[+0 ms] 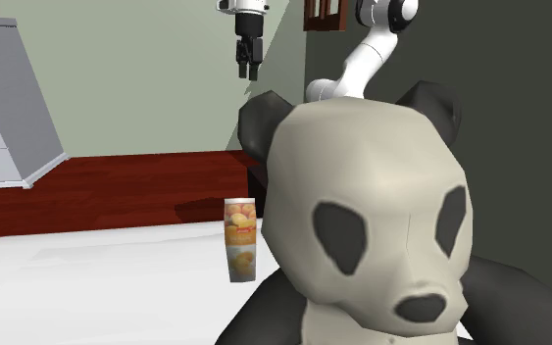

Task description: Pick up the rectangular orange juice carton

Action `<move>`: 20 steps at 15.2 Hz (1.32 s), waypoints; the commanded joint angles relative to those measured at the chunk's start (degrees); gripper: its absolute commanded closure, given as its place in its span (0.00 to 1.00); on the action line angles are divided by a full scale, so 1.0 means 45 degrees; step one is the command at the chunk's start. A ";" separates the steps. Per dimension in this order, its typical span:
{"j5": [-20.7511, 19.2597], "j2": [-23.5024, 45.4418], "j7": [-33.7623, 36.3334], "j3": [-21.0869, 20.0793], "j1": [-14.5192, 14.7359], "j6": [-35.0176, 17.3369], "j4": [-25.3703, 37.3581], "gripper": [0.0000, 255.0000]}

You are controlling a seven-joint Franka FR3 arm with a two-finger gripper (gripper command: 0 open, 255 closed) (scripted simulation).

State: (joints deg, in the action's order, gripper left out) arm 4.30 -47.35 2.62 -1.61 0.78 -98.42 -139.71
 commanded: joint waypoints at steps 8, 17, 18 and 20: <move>0.1603 0.0529 0.1239 -0.1218 0.0739 -0.3421 -0.1686 0.00; 0.3456 0.2965 0.2578 -0.3037 0.1709 -0.8344 -0.2366 0.00; 0.3617 0.3347 0.2717 -0.3249 0.1789 -0.8902 -0.2327 0.00; 0.3886 0.4160 0.3001 -0.3678 0.1918 -1.0007 -0.2181 0.00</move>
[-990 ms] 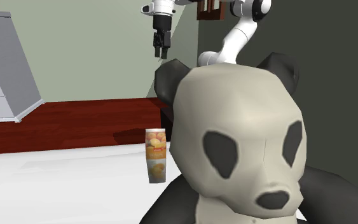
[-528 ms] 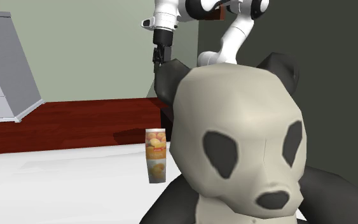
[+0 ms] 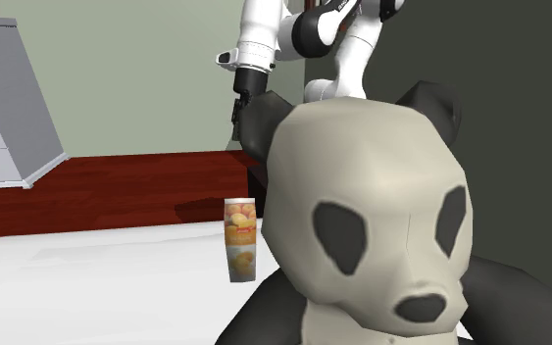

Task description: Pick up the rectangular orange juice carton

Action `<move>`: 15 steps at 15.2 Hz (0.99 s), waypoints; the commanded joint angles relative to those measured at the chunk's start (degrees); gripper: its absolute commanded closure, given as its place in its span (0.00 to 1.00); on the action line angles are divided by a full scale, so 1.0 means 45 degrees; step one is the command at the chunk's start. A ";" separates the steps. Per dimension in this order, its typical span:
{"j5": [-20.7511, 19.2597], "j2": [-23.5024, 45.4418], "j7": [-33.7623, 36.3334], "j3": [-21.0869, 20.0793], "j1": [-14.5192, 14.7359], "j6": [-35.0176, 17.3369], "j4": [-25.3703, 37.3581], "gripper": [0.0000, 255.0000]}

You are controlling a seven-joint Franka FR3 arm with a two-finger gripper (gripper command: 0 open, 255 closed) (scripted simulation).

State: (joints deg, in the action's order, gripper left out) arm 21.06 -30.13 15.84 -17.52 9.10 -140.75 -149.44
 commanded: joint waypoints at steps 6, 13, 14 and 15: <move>0.0271 0.3059 0.1173 -0.1517 0.0097 -0.3735 0.0921 0.00; -0.2461 0.6063 0.4138 -0.3206 -0.0835 -0.6419 0.2471 0.00; -0.2635 0.6208 0.4259 -0.3222 -0.0858 -0.6609 0.2410 0.00; -0.2835 0.6356 0.4399 -0.3236 -0.0884 -0.6799 0.2352 0.00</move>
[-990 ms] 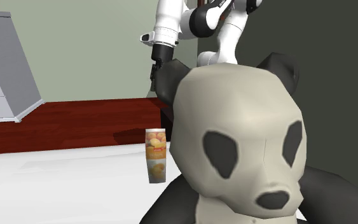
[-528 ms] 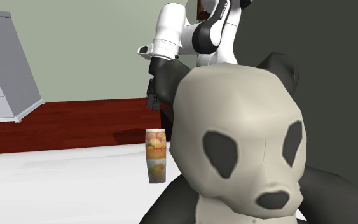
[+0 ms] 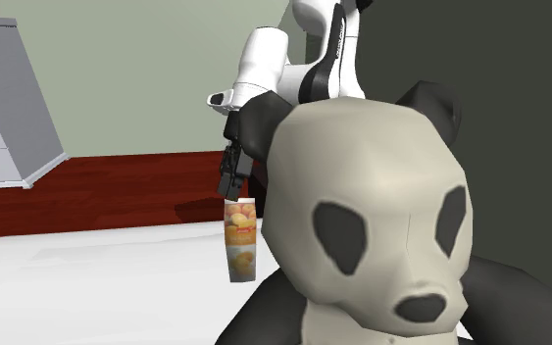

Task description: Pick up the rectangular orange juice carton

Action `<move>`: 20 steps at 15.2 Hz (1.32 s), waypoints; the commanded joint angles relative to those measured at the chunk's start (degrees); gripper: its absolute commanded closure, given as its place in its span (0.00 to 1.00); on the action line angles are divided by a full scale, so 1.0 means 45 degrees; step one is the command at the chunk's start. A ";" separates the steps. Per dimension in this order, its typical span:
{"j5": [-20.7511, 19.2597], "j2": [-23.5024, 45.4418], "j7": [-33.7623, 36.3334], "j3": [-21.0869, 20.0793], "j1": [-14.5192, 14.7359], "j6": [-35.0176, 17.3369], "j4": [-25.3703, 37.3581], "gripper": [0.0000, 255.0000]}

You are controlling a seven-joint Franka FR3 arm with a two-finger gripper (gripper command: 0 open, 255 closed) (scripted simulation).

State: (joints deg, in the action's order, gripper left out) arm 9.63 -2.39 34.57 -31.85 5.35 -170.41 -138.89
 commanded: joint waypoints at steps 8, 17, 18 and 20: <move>-0.2075 0.1078 0.1575 0.0142 -0.0052 -0.1233 -0.0249 1.00; -0.2056 0.1082 0.1550 0.0140 -0.0061 -0.1244 -0.0256 1.00; -0.1647 0.0916 0.1238 0.0016 -0.0128 -0.1063 -0.0219 1.00; -0.0953 0.0592 0.0717 -0.0126 -0.0184 -0.0694 -0.0129 1.00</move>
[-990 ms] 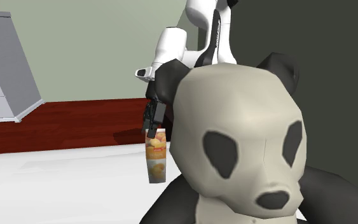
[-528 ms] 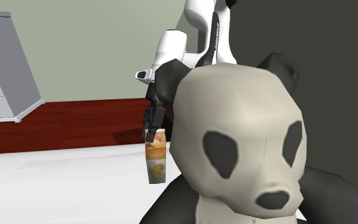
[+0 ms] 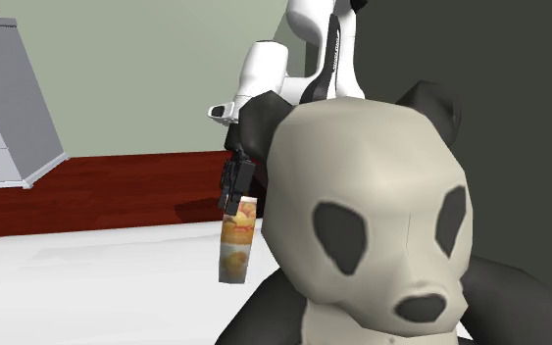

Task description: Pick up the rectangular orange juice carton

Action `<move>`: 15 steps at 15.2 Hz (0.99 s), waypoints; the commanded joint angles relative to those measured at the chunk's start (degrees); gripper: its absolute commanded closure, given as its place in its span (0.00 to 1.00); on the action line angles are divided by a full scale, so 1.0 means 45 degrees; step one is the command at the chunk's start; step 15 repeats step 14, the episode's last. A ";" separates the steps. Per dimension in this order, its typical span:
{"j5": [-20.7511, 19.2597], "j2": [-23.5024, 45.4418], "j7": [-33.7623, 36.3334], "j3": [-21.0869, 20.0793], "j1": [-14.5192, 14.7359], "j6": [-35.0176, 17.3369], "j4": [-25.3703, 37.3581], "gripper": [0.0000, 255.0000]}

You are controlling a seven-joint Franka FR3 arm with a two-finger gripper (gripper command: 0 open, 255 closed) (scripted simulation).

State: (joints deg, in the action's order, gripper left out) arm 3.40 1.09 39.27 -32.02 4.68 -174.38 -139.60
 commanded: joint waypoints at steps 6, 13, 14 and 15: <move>0.1696 -0.1077 -0.1227 -0.0027 0.0107 0.1325 0.0375 1.00; 0.2273 -0.1857 -0.1589 0.0174 0.0244 0.2490 0.0824 1.00; 0.2273 -0.1857 -0.1590 0.0175 0.0244 0.2490 0.0824 1.00; 0.2273 -0.1857 -0.1590 0.0175 0.0244 0.2490 0.0824 1.00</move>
